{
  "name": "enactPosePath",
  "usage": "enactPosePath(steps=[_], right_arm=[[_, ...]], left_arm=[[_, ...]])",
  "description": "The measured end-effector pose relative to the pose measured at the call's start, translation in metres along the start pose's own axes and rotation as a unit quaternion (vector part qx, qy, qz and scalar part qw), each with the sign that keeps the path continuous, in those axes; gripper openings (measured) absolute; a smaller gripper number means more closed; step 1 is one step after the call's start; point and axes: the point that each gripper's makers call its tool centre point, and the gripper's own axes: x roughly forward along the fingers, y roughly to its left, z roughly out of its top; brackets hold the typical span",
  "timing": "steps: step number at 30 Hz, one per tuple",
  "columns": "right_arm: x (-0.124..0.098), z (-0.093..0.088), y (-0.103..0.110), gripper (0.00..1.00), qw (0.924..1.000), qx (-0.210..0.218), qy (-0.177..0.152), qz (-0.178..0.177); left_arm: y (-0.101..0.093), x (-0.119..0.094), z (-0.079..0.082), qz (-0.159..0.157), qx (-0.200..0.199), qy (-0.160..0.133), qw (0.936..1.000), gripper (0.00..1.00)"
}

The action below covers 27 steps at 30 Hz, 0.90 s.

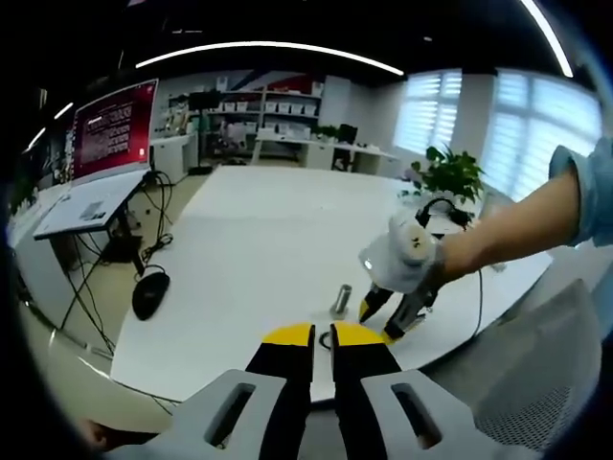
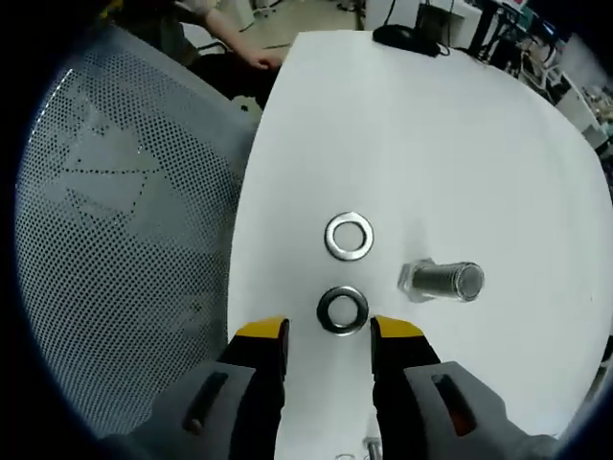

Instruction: Place the washer onto the threaded stud by aligning its center hole with the stud, sliding it down to the base, and recovering from edge contact or off-axis alignment until the washer reaches the visible bottom stop.

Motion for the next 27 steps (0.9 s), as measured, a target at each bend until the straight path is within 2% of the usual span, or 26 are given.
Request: enactPosePath(steps=[6, 7, 12, 16, 22, 24, 27], right_arm=[[0.01, -0.002, -0.003, 0.36, 0.9996, -0.019, 0.015, -0.01], [0.008, 0.001, -0.009, 0.34, 0.9992, -0.029, 0.015, -0.022], [0.01, 0.011, -0.011, 0.34, 0.9994, -0.021, 0.001, -0.026], [0.009, 0.006, -0.009, 0.33, 0.9979, -0.057, 0.026, -0.02], [0.009, 0.003, -0.01, 0.32, 0.9976, -0.062, 0.022, -0.019], [0.009, 0.003, -0.008, 0.24, 0.9978, -0.057, 0.025, -0.023], [0.01, 0.005, -0.006, 0.24, 0.9965, -0.075, 0.022, -0.029]], left_arm=[[0.0, 0.0, 0.001, -0.002, -0.001, -0.002, 1.0, 0.04], [0.0, 0.0, 0.001, -0.003, 0.001, -0.004, 1.0, 0.04], [-0.001, 0.0, 0.002, -0.002, 0.004, -0.005, 1.0, 0.04], [0.0, 0.0, 0.001, -0.002, 0.001, -0.004, 1.0, 0.04], [0.001, 0.001, 0.002, -0.001, 0.002, -0.006, 1.0, 0.04], [0.001, 0.0, 0.003, -0.001, 0.001, -0.009, 1.0, 0.03], [0.001, 0.0, 0.003, -0.001, 0.002, -0.007, 1.0, 0.03]])
